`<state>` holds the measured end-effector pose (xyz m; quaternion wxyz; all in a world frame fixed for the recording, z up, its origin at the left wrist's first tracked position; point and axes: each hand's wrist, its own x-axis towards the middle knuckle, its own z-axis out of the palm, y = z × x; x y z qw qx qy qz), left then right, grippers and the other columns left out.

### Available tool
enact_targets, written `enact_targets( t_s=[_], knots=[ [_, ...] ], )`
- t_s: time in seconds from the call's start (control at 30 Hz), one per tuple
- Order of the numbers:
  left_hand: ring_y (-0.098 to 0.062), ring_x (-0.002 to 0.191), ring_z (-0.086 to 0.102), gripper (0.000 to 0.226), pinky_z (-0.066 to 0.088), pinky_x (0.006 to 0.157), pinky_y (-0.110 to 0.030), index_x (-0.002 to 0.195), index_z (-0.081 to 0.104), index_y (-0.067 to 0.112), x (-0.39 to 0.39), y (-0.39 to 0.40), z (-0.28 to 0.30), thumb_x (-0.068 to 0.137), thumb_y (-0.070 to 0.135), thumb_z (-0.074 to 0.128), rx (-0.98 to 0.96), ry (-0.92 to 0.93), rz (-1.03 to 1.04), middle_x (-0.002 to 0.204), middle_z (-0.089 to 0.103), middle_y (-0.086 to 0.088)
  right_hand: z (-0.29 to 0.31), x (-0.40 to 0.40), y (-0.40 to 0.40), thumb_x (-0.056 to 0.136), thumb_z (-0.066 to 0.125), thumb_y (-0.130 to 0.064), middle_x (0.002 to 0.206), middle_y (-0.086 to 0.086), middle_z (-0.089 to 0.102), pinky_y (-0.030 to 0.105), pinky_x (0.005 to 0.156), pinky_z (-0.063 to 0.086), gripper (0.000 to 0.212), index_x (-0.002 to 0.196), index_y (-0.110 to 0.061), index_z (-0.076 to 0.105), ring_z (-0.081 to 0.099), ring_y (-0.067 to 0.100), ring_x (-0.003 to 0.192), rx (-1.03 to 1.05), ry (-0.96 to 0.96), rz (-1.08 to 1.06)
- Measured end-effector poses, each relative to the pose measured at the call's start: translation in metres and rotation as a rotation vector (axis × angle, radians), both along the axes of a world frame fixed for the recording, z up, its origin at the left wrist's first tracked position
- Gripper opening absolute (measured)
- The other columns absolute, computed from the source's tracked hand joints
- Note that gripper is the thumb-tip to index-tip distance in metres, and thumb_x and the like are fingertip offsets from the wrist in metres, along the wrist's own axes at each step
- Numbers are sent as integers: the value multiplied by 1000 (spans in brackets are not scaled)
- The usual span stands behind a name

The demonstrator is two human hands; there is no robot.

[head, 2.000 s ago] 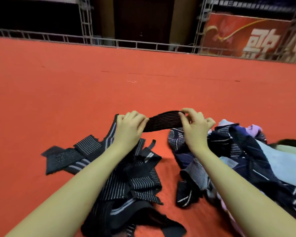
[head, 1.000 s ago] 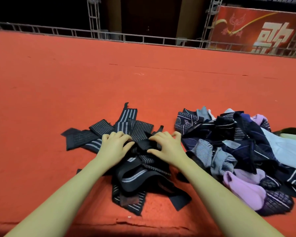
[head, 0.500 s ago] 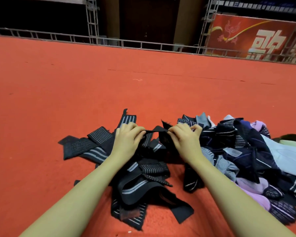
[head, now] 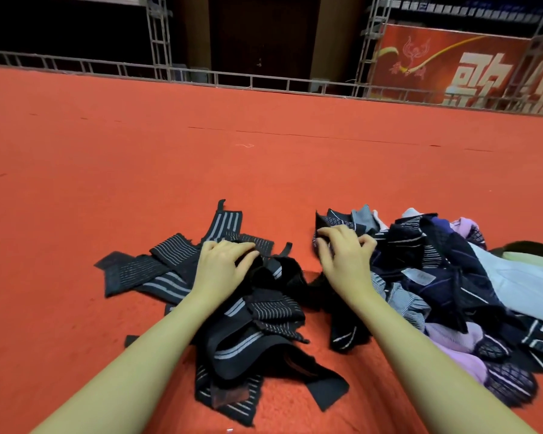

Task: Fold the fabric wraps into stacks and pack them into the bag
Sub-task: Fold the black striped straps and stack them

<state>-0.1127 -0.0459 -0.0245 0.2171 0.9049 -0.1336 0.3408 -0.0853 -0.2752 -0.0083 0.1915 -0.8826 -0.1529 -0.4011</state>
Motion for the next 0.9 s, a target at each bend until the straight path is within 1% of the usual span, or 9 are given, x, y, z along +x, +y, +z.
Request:
enact_targets(
  t_s=[0.1,0.17,0.3,0.4,0.47,0.6,0.67,0.77,0.9],
  knots=[
    [-5,83,56,32,21,76,-22,99,73,17,0,-5,3,88,35,48,-53,-3,-35,90,73,8,-3,-3,21,82,48,-56,98,-8,62,31,78,18,44,100,-20,66,55,11,91,-170,26,70],
    [-3,91,51,34,19,76,-23,104,71,20,1,-5,3,90,34,44,-36,-19,-57,94,71,10,-8,-2,36,80,47,-60,97,-10,62,34,79,20,47,99,-22,65,57,13,90,-243,49,93],
    [-12,110,49,39,20,87,-25,132,53,23,2,1,0,96,35,46,7,64,-39,117,60,9,-18,6,58,88,47,-42,80,-10,61,37,76,22,27,81,-24,66,59,16,77,-215,-41,111],
    [-15,136,24,56,14,108,-36,148,28,25,6,7,-8,97,42,46,30,317,34,149,31,6,-22,12,57,91,45,-39,72,-11,58,35,76,20,29,74,-24,64,55,14,73,-158,-60,79],
    [-15,141,13,54,9,111,-38,147,28,29,8,9,-15,98,45,43,79,380,36,155,19,6,-27,14,52,91,45,-39,71,-10,56,34,75,19,31,72,-23,63,55,15,72,-157,-32,71],
    [-21,139,17,40,12,109,-41,135,49,24,22,6,-13,97,37,50,19,227,47,151,29,2,-32,14,45,91,44,-38,72,-10,53,30,75,13,29,74,-24,62,51,13,75,-119,13,82],
    [-19,138,22,31,10,104,-37,126,58,24,32,4,-8,98,34,48,97,195,32,146,39,5,-31,14,46,91,43,-36,74,-10,53,28,75,12,26,77,-25,62,51,14,77,-98,37,77],
    [-14,126,37,26,11,93,-32,111,65,22,42,5,-6,99,35,46,194,199,14,122,58,11,-28,17,50,89,42,-41,81,-12,56,28,76,11,27,85,-26,63,51,13,82,-81,96,92],
    [-21,101,54,27,13,79,-28,93,70,18,38,5,-8,92,37,51,39,66,-46,93,67,9,-26,23,58,88,43,-49,76,-13,56,28,74,11,32,80,-27,65,51,12,79,-83,82,119]
  ],
)
